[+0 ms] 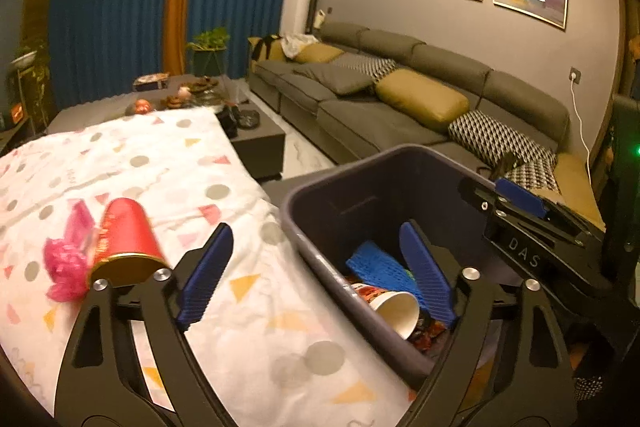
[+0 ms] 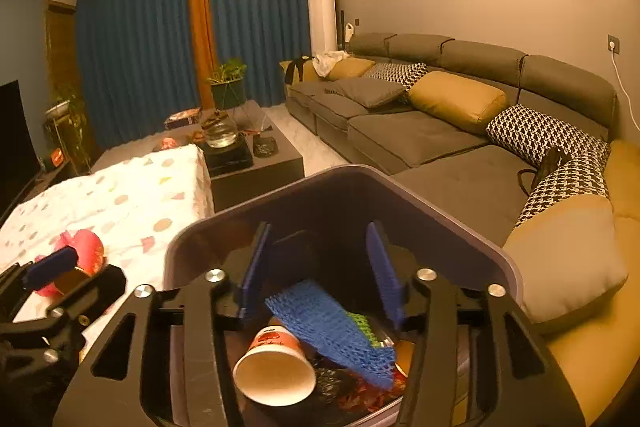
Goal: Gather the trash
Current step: 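Open both tools to drop the paper cup and blue mesh into the bin, then move both tools back toward the pink bag and red cup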
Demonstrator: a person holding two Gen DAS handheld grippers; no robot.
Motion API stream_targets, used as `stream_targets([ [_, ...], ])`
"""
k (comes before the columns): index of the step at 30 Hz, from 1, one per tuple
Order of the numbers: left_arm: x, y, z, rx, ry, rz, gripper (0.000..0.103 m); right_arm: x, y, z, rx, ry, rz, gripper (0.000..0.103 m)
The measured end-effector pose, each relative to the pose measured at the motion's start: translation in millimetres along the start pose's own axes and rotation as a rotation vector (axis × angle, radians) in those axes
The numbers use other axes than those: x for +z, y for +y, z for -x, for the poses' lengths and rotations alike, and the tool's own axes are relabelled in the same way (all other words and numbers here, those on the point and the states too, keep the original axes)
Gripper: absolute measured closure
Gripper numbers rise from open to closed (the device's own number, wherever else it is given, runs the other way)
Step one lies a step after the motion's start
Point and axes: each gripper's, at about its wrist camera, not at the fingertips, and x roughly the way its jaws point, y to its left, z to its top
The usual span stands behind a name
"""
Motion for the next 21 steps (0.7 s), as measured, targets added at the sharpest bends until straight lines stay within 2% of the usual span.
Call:
stream_targets([
  [2, -0.3, 6.7, 9.4, 0.023, -0.017, 0.001, 0.015, -1.3, 4.7, 5.9, 0.015, -0.012, -0.007, 0.043],
  [5, -2.8, 23.2, 26.7, 0.047, -0.038, 0.011, 0.014, -3.8, 15.4, 13.2, 0.04, -0.02, -0.009, 0.041],
  [12, -19.0, 86.9, 64.4, 0.198, -0.07, 0.046, 0.014, -14.8, 61.5, 25.6, 0.135, -0.011, 0.039, 0.038],
  [21, -45.0, 180.0, 108.0, 0.37, -0.063, 0.2, 0.014, -31.8, 132.1, 21.4, 0.223, 0.04, 0.126, 0.038],
])
